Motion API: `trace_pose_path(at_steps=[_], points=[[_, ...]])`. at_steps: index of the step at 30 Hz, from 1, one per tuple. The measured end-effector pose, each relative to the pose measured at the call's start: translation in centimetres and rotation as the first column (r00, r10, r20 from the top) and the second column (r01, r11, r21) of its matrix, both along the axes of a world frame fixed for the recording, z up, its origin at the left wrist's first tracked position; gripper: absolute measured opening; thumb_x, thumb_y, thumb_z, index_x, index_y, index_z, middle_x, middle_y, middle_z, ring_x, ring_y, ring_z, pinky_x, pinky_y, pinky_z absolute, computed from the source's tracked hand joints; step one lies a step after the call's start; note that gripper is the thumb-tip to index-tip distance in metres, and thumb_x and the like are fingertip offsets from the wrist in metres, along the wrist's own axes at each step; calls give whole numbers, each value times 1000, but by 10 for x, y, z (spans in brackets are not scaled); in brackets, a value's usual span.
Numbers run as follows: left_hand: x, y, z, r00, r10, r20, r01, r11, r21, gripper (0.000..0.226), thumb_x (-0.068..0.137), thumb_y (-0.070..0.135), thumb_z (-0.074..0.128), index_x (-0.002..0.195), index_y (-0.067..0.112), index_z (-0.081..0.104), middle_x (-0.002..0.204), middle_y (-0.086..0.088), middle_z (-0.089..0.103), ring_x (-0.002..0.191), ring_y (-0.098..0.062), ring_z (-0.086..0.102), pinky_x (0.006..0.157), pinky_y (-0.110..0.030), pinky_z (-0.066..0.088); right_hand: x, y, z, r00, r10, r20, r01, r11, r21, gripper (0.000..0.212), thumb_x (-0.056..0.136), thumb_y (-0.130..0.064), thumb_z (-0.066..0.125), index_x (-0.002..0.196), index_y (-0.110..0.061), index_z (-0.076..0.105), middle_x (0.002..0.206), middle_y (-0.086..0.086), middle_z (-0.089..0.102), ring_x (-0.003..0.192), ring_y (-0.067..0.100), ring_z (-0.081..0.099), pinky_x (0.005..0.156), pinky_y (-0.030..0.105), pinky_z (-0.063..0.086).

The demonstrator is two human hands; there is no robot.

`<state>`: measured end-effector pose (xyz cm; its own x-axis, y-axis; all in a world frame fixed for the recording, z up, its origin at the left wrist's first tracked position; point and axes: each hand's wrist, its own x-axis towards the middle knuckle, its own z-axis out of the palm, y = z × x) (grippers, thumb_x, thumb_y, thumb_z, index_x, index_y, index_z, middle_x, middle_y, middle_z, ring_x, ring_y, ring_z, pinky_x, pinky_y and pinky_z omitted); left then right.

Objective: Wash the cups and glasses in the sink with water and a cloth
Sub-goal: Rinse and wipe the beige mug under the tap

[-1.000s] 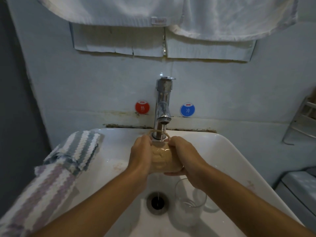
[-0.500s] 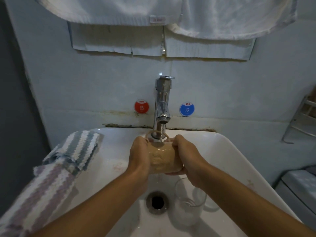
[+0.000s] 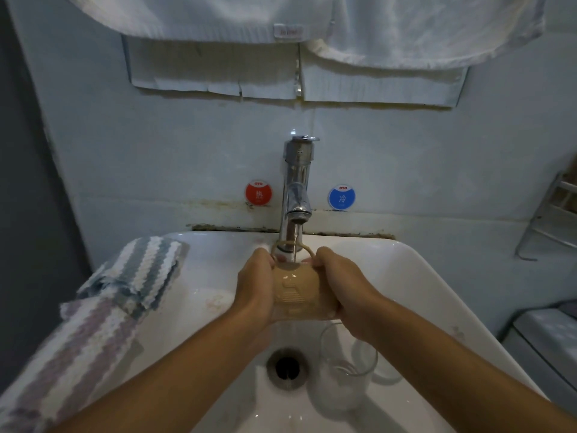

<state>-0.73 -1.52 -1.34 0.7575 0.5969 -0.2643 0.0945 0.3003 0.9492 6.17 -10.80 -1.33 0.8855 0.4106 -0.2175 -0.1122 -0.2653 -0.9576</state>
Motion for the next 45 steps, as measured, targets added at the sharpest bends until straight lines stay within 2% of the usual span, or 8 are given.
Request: trace_pose_path(at_steps=[3,9,15,20,28,35,39,45], points=[[1,1,-1,1000,-3,-13,3,1000,21,31,94,31,38,107,17,62,103,-16,69,92,-33,66,75,-43,55,-2,0,0,999,34,30,-34,999,-20,29,93,-37,50,109,-16,61,107,10,65,102,28,61,84,41,52],[3,0,-2,1000,-3,-15,5,997,75,32,97,33,37,105,19,65,104,-16,69,96,-33,65,79,-44,55,0,0,-3,993,31,114,-23,998,-63,30,92,-46,59,107,-20,60,104,4,65,95,20,62,79,34,53],[4,-1,-2,999,-40,-29,44,981,187,33,103,32,36,102,22,68,94,-6,68,81,-19,62,61,-29,50,10,-8,7,968,41,247,4,984,-176,28,101,-38,42,101,-16,59,93,0,58,81,11,51,60,23,34],[7,0,-8,995,-95,-14,94,943,318,19,100,28,51,106,22,68,100,-2,70,89,-18,67,85,-40,58,17,-12,13,969,53,240,9,968,-252,29,100,-41,43,108,-16,58,97,2,57,81,14,51,55,24,36],[8,8,-7,992,-102,69,72,936,345,18,91,23,66,108,19,69,96,2,73,83,-10,70,67,-23,56,18,-13,14,965,58,256,10,966,-258,34,102,-40,40,111,-14,59,99,2,58,80,12,51,54,22,35],[8,11,-10,993,-9,116,-42,901,432,25,96,32,59,88,15,75,83,2,75,81,-17,72,85,-44,58,19,-12,10,962,114,247,-42,960,-278,34,102,-41,39,114,-15,58,98,-1,55,82,13,52,52,21,39],[8,14,-7,993,-65,101,13,894,449,19,96,24,59,96,13,74,91,-1,74,87,-16,70,84,-36,58,21,-12,8,946,125,298,-31,953,-301,31,102,-42,40,108,-16,56,98,0,56,80,10,50,54,19,34],[9,21,-5,987,-88,133,43,950,309,21,89,7,68,107,14,74,100,0,75,92,-12,70,66,-18,56,21,-10,1,925,99,368,18,953,-303,32,101,-45,42,105,-17,58,92,-2,57,80,10,51,61,20,36]])
